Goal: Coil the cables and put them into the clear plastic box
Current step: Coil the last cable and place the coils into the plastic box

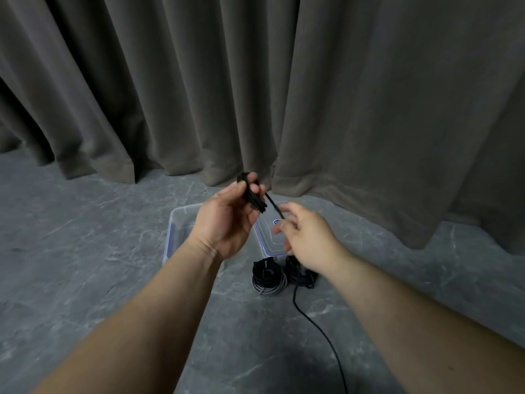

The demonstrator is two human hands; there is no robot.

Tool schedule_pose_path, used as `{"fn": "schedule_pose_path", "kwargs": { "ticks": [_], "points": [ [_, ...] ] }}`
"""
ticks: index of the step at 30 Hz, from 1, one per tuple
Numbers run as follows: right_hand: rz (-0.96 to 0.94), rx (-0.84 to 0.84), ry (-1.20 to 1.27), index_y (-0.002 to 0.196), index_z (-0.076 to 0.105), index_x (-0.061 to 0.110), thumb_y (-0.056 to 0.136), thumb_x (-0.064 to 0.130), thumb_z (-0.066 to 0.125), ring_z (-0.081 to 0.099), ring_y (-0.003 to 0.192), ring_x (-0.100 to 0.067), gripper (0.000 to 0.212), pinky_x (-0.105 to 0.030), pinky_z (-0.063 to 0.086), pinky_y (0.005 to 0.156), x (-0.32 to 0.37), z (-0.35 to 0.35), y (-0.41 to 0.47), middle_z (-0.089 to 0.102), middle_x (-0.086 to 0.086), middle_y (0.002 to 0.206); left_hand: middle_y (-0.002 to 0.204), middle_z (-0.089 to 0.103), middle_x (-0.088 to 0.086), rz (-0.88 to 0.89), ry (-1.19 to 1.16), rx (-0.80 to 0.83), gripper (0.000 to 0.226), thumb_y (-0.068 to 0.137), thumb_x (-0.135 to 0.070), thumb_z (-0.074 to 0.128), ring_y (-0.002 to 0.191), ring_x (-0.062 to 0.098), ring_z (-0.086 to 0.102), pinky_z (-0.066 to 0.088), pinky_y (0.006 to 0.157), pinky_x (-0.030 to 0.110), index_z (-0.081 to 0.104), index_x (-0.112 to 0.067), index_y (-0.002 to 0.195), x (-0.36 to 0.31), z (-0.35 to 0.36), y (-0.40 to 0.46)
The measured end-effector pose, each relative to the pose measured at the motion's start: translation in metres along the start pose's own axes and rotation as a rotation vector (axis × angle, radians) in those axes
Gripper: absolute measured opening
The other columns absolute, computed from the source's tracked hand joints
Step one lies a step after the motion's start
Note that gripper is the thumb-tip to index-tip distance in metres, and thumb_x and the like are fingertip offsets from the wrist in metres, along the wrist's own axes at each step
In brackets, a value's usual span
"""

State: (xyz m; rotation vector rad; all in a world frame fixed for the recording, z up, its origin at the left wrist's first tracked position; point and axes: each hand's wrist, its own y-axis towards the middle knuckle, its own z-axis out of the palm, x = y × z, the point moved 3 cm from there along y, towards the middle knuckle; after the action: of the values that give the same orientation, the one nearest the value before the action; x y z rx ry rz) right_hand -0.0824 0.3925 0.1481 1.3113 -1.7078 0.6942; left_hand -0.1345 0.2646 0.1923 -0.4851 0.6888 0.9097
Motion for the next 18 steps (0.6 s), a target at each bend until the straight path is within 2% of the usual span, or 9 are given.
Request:
{"fn": "schedule_pose_path", "kwargs": {
  "ticks": [2,4,6,7,8,11,15,18],
  "points": [
    [-0.009,0.052,-0.134,0.118,0.052,0.026,0.096,0.015,0.043,0.057,0.056,-0.016,0.026,-0.037,0.055,0.065,0.003,0.005,-0.006,0.068,0.003,0.085,0.072,0.068,-0.002,0.024,-0.031,-0.04,0.023,0.101,-0.014,0.039,0.082,0.01,0.067,0.054,0.058,0.017,0.062,-0.011,0.103,-0.002,-0.002,0.002],
    [-0.058,0.188,-0.341,0.124,0.051,0.028,0.096,0.018,0.044,0.063,0.077,-0.024,0.03,-0.034,0.053,0.074,0.007,0.01,-0.012,0.069,-0.005,0.097,0.072,0.071,-0.003,0.051,-0.006,-0.07,0.022,0.102,-0.014,0.039,0.086,0.009,0.066,0.053,0.067,0.018,0.061,-0.014,0.101,-0.003,-0.004,0.004],
    [-0.095,0.326,-0.482,0.134,0.049,0.029,0.097,0.018,0.043,0.059,0.103,-0.026,0.039,-0.032,0.048,0.089,0.011,0.013,-0.017,0.064,-0.007,0.118,0.072,0.071,-0.003,0.086,0.038,-0.085,0.021,0.101,-0.011,0.039,0.09,0.011,0.064,0.047,0.078,0.021,0.06,-0.015,0.101,-0.005,-0.007,0.006],
    [-0.121,0.35,-0.519,0.136,0.049,0.028,0.098,0.018,0.042,0.056,0.11,-0.026,0.04,-0.031,0.046,0.093,0.016,0.011,-0.018,0.06,-0.006,0.123,0.071,0.07,-0.003,0.107,0.061,-0.09,0.021,0.101,-0.009,0.039,0.089,0.012,0.063,0.046,0.08,0.022,0.059,-0.014,0.1,-0.006,-0.009,0.006],
    [-0.162,0.341,-0.547,0.133,0.053,0.025,0.098,0.017,0.043,0.055,0.111,-0.026,0.038,-0.03,0.044,0.092,0.022,0.008,-0.018,0.058,-0.005,0.12,0.07,0.069,-0.002,0.128,0.093,-0.097,0.021,0.101,-0.007,0.039,0.087,0.013,0.062,0.048,0.08,0.022,0.059,-0.013,0.1,-0.007,-0.012,0.006],
    [-0.287,0.217,-0.562,0.105,0.066,0.015,0.095,0.018,0.047,0.054,0.09,-0.023,0.022,-0.028,0.039,0.076,0.042,-0.003,-0.015,0.048,0.002,0.088,0.066,0.068,-0.001,0.148,0.234,-0.117,0.019,0.1,-0.003,0.04,0.081,0.014,0.063,0.054,0.073,0.019,0.058,-0.01,0.103,-0.004,-0.018,0.005],
    [-0.282,0.16,-0.49,0.098,0.068,0.019,0.094,0.022,0.053,0.045,0.077,-0.01,0.016,-0.023,0.032,0.071,0.053,-0.011,-0.01,0.043,0.012,0.076,0.073,0.068,0.003,0.133,0.474,-0.046,0.02,0.1,-0.003,0.042,0.079,0.014,0.063,0.052,0.081,0.022,0.059,-0.004,0.11,0.004,-0.019,0.005],
    [-0.246,0.16,-0.46,0.086,0.067,0.023,0.092,0.023,0.057,0.044,0.062,-0.003,0.012,-0.022,0.032,0.064,0.054,-0.019,-0.009,0.049,0.014,0.068,0.082,0.067,0.007,0.136,0.713,0.036,0.023,0.099,-0.003,0.045,0.082,0.013,0.062,0.049,0.087,0.026,0.067,-0.008,0.093,0.009,-0.016,0.002]
  ]
}}
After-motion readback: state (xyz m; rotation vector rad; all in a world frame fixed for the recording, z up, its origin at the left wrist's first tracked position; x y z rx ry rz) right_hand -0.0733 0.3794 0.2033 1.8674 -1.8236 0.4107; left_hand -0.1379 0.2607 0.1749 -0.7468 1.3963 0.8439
